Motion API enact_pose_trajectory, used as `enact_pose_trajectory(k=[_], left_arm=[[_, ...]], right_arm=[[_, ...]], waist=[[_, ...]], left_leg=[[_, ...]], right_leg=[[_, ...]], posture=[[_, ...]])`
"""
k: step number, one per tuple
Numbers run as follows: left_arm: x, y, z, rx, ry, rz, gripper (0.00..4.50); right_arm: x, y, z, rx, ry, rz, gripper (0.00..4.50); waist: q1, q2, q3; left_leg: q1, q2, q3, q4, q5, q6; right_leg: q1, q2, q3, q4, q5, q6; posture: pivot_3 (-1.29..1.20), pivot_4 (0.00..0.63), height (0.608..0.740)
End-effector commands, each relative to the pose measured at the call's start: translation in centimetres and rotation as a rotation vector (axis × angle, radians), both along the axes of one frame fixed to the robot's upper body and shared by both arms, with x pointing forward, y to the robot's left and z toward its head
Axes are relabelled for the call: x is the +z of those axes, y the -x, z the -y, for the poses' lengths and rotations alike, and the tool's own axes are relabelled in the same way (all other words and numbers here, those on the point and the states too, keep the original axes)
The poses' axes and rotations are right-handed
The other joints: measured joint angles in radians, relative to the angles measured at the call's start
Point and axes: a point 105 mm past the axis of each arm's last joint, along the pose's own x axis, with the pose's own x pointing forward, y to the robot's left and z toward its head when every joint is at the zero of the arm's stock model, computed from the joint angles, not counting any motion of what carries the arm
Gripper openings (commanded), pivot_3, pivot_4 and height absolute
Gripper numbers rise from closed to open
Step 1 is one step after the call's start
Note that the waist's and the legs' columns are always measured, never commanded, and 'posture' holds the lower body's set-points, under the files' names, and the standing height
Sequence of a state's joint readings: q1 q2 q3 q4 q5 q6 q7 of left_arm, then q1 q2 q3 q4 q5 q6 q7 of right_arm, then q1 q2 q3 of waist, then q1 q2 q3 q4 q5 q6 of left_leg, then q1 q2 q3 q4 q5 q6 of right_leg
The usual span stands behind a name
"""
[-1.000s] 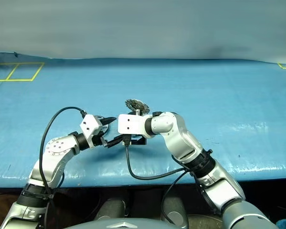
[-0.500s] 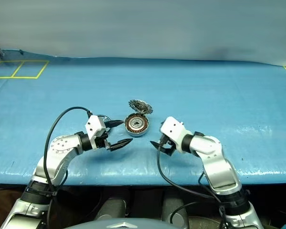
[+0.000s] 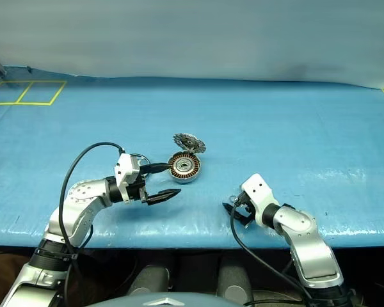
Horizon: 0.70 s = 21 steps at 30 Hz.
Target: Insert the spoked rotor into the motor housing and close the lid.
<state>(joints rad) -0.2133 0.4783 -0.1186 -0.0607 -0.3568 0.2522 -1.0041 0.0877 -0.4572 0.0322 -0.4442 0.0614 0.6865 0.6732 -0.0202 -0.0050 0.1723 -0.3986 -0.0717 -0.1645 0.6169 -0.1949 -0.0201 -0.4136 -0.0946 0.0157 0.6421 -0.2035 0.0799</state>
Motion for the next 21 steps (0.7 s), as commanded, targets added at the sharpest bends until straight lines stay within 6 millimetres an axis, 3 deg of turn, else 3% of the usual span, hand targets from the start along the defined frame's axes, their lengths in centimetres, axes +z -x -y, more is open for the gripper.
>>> enact_pose_trajectory(k=[1, 2, 5, 9, 16, 19, 21], left_arm=[[0.6, -0.2, -0.5, 0.016, 0.002, 0.036, 4.50], [0.6, -0.2, -0.5, 0.017, 0.000, 0.036, 4.50], [0.6, -0.2, -0.5, 0.017, -0.002, 0.038, 4.50], [0.6, -0.2, -0.4, 0.018, -0.004, 0.039, 4.50], [0.6, -0.2, -0.6, 0.021, -0.010, 0.042, 4.50], [0.5, -0.1, -0.7, 0.025, -0.016, 0.042, 4.50], [0.5, -0.1, -0.8, 0.027, -0.020, 0.040, 4.50]], right_arm=[[0.5, 0.0, 0.4, -0.013, 0.012, 0.024, 4.46], [0.2, 0.1, 0.6, -0.021, 0.015, 0.013, 4.46], [-0.4, 0.1, 1.1, -0.037, 0.039, -0.007, 3.90], [-0.4, 0.1, 1.2, -0.041, 0.047, -0.006, 2.61], [-0.5, -0.1, 0.9, -0.039, 0.045, -0.005, 2.61], [-0.6, 0.0, 0.6, -0.028, 0.037, -0.019, 2.01], [-0.6, 0.0, 0.6, -0.027, 0.037, -0.020, 1.35]], waist=[[0.000, 0.000, 0.000], [0.000, 0.000, 0.000], [0.001, 0.000, 0.000], [0.004, 0.000, 0.000], [0.005, 0.000, 0.000], [0.005, 0.000, 0.000], [0.005, 0.000, 0.000]], left_leg=[[0.000, 0.000, 0.000, 0.000, 0.000, 0.000], [0.000, 0.000, 0.000, 0.000, 0.000, 0.000], [0.000, 0.001, 0.000, 0.000, 0.000, 0.000], [0.000, 0.001, 0.000, 0.001, 0.000, 0.000], [0.000, 0.002, 0.000, 0.002, 0.000, 0.000], [0.000, 0.004, 0.000, 0.002, 0.000, 0.000], [0.000, 0.005, 0.001, 0.002, 0.000, 0.000]], right_leg=[[0.000, 0.000, 0.000, 0.000, 0.000, 0.000], [0.000, 0.000, 0.000, 0.000, 0.000, 0.000], [0.000, 0.000, 0.000, 0.000, 0.000, 0.000], [0.001, 0.000, 0.000, 0.000, 0.000, 0.000], [0.001, 0.000, 0.000, 0.000, 0.000, 0.000], [0.001, 0.000, 0.000, 0.000, 0.000, 0.000], [0.001, 0.000, 0.000, 0.000, 0.000, 0.000]], posture=[[0.00, 0.150, 0.740], [0.00, 0.150, 0.740], [0.00, 0.150, 0.740], [0.00, 0.150, 0.740], [0.00, 0.150, 0.740], [0.00, 0.150, 0.740], [0.00, 0.150, 0.740]])
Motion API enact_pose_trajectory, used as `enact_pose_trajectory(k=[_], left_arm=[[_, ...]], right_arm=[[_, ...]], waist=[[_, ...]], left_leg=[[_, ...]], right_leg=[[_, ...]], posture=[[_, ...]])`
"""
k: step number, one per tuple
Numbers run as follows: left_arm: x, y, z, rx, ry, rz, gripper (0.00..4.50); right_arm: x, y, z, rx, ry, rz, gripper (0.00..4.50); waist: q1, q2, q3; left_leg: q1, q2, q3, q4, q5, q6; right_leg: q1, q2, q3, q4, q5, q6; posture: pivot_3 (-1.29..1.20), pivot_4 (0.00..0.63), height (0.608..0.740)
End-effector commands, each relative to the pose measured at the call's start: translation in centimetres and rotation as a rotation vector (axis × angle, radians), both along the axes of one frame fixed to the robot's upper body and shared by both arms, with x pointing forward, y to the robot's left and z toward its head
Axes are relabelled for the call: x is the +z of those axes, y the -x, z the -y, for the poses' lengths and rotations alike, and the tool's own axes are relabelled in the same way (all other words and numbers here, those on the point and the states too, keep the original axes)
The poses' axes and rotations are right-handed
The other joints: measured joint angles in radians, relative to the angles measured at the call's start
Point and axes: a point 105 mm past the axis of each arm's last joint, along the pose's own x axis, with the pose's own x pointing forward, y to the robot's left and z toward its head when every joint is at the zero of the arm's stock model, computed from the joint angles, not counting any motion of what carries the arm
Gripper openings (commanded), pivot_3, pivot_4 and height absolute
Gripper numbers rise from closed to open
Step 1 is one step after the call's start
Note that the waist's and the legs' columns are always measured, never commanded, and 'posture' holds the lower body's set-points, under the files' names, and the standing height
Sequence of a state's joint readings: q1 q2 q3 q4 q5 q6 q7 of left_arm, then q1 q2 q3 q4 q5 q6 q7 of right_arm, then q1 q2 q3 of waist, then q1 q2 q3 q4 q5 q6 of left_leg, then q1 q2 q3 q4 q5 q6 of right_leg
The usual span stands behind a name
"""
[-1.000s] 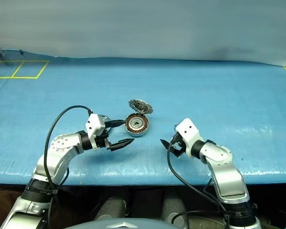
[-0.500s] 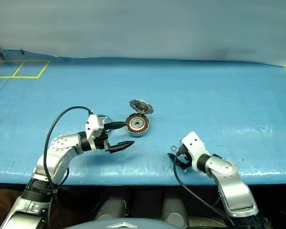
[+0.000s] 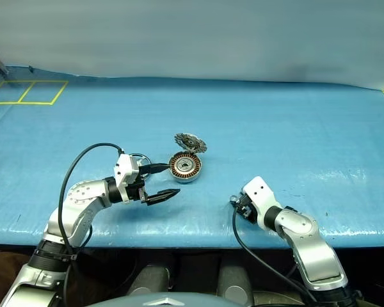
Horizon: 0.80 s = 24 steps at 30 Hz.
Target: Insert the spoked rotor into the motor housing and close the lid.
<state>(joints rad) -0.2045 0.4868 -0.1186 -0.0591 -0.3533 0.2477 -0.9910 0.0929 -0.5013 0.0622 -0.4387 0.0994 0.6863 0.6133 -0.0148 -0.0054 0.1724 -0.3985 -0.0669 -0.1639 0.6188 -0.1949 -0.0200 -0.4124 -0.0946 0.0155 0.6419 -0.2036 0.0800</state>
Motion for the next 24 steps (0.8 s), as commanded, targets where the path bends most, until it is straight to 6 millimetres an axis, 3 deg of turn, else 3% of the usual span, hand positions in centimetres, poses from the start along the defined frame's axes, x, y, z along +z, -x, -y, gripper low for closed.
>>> enact_pose_trajectory(k=[1, 2, 8, 12, 17, 24], left_arm=[[0.7, 0.0, -0.5, 0.010, -0.010, 0.043, 4.50], [0.7, 0.0, -0.5, 0.012, -0.012, 0.043, 4.50], [0.6, 0.1, -0.8, 0.025, -0.016, 0.046, 4.50], [0.6, 0.0, -1.0, 0.043, -0.002, 0.035, 4.50], [0.4, -0.1, -1.1, 0.052, -0.026, 0.044, 4.50], [0.1, 0.0, -1.2, 0.058, -0.050, 0.051, 4.50]], right_arm=[[-0.2, -0.2, 0.3, -0.015, 0.011, -0.009, 1.00], [-0.2, -0.3, 0.2, -0.018, 0.012, -0.007, 0.77], [0.3, -0.7, -0.3, -0.004, 0.012, 0.016, 0.76], [2.3, -1.5, -1.9, 0.046, -0.022, 0.087, 0.76], [5.3, -2.6, -6.0, 0.164, -0.093, 0.196, 0.76], [6.5, -4.3, -9.1, 0.248, -0.119, 0.239, 0.76]], waist=[[0.000, 0.000, 0.000], [0.000, 0.000, 0.000], [0.000, 0.000, 0.000], [-0.002, 0.000, 0.000], [-0.006, -0.001, 0.001], [-0.006, -0.001, 0.001]], left_leg=[[0.000, 0.000, 0.000, 0.000, 0.000, 0.000], [0.000, 0.000, 0.000, 0.000, 0.000, 0.000], [0.000, 0.001, 0.001, 0.000, 0.000, 0.000], [-0.001, 0.001, 0.001, 0.000, 0.000, 0.000], [-0.001, 0.002, 0.001, -0.001, 0.000, 0.000], [-0.002, 0.001, 0.000, -0.003, 0.000, 0.000]], right_leg=[[0.000, 0.000, 0.000, 0.000, 0.000, 0.000], [0.000, 0.000, 0.000, 0.000, 0.000, 0.000], [0.000, 0.000, 0.000, 0.000, 0.000, 0.000], [-0.001, 0.000, 0.000, 0.000, 0.000, 0.000], [-0.002, 0.001, 0.000, 0.000, 0.000, 0.000], [-0.002, 0.001, -0.001, -0.002, 0.000, 0.000]], posture=[[0.00, 0.150, 0.740], [0.00, 0.150, 0.740], [0.00, 0.150, 0.740], [0.00, 0.150, 0.740], [0.00, 0.150, 0.740], [0.00, 0.150, 0.740]])
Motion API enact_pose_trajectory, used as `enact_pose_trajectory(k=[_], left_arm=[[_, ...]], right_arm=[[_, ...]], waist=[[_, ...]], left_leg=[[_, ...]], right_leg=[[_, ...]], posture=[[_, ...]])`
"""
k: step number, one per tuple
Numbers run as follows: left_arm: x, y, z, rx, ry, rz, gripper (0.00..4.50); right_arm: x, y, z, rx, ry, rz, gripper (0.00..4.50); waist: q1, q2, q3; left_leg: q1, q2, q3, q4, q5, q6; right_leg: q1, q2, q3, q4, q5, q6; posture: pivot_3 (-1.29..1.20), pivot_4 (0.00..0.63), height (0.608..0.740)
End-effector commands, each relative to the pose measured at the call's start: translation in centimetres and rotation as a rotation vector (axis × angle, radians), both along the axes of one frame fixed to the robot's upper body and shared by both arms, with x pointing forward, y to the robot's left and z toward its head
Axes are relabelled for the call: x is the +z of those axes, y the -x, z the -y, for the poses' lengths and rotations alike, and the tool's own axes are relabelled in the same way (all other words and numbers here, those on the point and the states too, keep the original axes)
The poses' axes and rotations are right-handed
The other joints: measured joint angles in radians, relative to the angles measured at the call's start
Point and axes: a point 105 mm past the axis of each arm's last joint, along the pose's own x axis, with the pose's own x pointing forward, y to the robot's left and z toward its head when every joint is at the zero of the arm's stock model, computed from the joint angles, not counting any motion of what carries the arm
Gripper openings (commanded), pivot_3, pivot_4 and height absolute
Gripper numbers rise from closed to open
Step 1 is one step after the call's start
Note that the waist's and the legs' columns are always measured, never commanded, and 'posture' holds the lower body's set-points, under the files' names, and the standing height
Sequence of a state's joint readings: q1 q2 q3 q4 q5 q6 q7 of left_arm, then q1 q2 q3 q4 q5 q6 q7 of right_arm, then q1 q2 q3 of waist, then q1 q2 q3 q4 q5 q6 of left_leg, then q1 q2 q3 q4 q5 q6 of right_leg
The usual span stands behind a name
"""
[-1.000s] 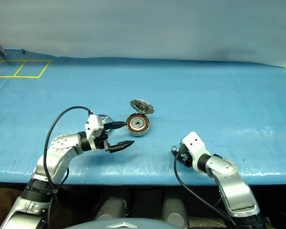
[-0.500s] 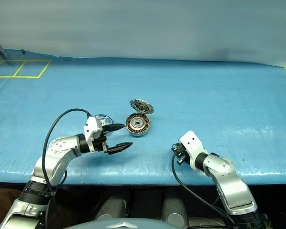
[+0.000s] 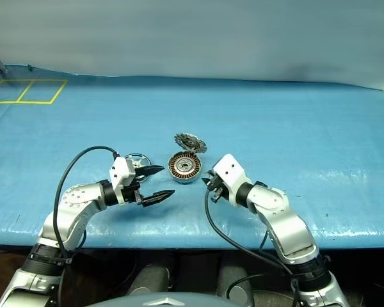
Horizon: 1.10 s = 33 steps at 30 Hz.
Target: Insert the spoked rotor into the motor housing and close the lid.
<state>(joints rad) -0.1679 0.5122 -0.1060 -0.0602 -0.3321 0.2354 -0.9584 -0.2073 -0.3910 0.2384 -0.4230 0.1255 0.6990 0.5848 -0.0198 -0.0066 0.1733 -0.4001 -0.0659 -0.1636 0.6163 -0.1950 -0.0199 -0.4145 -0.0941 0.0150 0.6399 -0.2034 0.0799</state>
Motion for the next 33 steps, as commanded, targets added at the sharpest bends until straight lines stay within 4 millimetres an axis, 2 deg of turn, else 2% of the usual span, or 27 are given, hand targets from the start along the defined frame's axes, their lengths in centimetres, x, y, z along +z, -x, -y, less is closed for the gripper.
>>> enact_pose_trajectory(k=[1, 19, 26, 33], left_arm=[[0.9, -0.1, 0.0, 0.002, -0.020, 0.063, 4.50], [0.8, -0.3, -1.0, 0.074, -0.032, 0.065, 4.50], [0.8, -0.3, -1.1, 0.083, -0.038, 0.069, 4.50], [0.7, -0.1, -1.2, 0.084, -0.041, 0.071, 4.50]], right_arm=[[1.1, -1.1, -1.1, 0.027, -0.008, 0.058, 0.76], [0.8, -4.3, -5.0, 0.146, 0.033, 0.081, 0.76], [0.5, -5.3, -5.5, 0.138, 0.011, 0.060, 0.76], [-0.2, -5.8, -5.1, 0.122, 0.024, 0.045, 0.76]], waist=[[-0.001, 0.000, 0.000], [-0.010, 0.000, 0.000], [-0.016, 0.000, 0.000], [-0.017, 0.000, 0.000]], left_leg=[[0.000, 0.000, 0.000, 0.000, 0.000, 0.000], [0.000, -0.005, -0.001, -0.001, 0.000, 0.000], [0.001, -0.005, -0.002, -0.001, 0.000, 0.000], [0.001, -0.005, -0.002, -0.002, 0.000, 0.000]], right_leg=[[0.000, 0.000, 0.000, 0.000, 0.000, 0.000], [-0.001, 0.000, 0.000, 0.001, 0.001, 0.001], [-0.001, 0.000, 0.000, 0.001, 0.001, 0.002], [-0.001, 0.001, 0.000, 0.002, 0.001, 0.002]], posture=[[0.00, 0.150, 0.740], [0.00, 0.150, 0.740], [0.00, 0.150, 0.740], [0.00, 0.150, 0.740]])
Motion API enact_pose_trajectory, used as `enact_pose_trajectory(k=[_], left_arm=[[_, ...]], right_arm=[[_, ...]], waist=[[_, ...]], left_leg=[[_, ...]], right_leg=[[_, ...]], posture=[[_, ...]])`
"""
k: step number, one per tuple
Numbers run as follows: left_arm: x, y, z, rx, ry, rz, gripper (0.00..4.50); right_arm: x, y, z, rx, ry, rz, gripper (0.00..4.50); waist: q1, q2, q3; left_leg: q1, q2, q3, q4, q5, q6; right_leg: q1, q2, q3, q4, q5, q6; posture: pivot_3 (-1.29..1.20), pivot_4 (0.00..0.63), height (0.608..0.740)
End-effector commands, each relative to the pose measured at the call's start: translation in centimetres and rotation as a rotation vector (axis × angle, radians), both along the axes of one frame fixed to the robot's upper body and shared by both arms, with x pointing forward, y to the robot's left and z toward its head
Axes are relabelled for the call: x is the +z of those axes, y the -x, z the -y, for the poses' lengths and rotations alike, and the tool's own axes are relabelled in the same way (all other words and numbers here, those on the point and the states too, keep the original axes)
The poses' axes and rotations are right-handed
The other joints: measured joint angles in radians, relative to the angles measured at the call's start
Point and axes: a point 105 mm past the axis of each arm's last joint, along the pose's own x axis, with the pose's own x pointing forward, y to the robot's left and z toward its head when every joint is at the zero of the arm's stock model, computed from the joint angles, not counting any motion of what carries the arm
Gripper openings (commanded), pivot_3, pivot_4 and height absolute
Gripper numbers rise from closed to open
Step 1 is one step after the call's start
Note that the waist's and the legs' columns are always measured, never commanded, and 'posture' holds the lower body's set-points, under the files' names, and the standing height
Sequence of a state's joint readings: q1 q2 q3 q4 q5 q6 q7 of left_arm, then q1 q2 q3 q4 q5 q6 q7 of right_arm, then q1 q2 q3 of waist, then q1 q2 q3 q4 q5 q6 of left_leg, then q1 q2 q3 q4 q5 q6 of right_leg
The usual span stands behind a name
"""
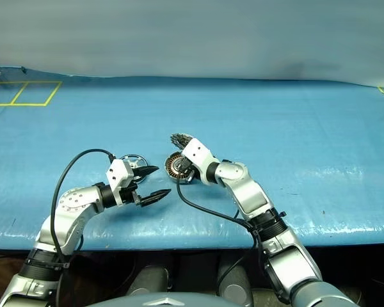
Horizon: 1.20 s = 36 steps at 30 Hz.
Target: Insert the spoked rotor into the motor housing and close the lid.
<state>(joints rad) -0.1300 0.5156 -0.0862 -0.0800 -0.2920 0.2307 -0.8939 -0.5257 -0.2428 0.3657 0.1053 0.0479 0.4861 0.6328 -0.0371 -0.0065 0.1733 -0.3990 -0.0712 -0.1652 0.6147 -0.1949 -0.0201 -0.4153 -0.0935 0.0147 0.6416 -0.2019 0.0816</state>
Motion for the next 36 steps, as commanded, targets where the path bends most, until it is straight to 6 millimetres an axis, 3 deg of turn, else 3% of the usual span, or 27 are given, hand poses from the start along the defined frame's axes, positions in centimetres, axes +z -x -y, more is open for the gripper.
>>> enact_pose_trajectory(k=[1, 22, 33, 36], left_arm=[[1.22, 0.07, -0.14, -0.002, -0.003, 0.055, 4.50], [1.08, 0.08, -0.33, 0.008, -0.012, 0.058, 4.50], [0.97, -0.08, -0.31, 0.012, -0.017, 0.065, 4.50], [0.91, -0.10, -0.26, 0.011, -0.019, 0.066, 4.50]], right_arm=[[1.21, -0.49, -0.02, -0.002, -0.021, 0.048, 0.76], [0.92, -0.78, -0.14, -0.015, -0.026, 0.034, 0.76], [1.15, -0.54, -0.19, -0.009, -0.025, 0.055, 4.33], [1.47, -0.52, -0.21, -0.010, -0.041, 0.055, 4.49]], waist=[[0.000, 0.000, 0.000], [0.000, 0.000, 0.000], [-0.001, 0.000, 0.000], [-0.001, 0.000, 0.000]], left_leg=[[0.000, 0.000, 0.000, 0.000, 0.000, 0.000], [0.001, 0.000, 0.000, 0.000, 0.000, 0.000], [0.001, 0.000, 0.000, 0.000, 0.000, 0.000], [0.001, 0.000, 0.000, 0.000, 0.000, 0.000]], right_leg=[[0.000, 0.000, 0.000, 0.000, 0.000, 0.000], [0.000, 0.000, 0.000, 0.001, 0.000, 0.000], [0.000, 0.000, 0.000, 0.001, 0.000, 0.000], [0.000, 0.000, 0.000, 0.001, 0.000, 0.000]], posture=[[0.00, 0.150, 0.740], [0.00, 0.150, 0.740], [0.00, 0.150, 0.740], [0.00, 0.150, 0.740]])
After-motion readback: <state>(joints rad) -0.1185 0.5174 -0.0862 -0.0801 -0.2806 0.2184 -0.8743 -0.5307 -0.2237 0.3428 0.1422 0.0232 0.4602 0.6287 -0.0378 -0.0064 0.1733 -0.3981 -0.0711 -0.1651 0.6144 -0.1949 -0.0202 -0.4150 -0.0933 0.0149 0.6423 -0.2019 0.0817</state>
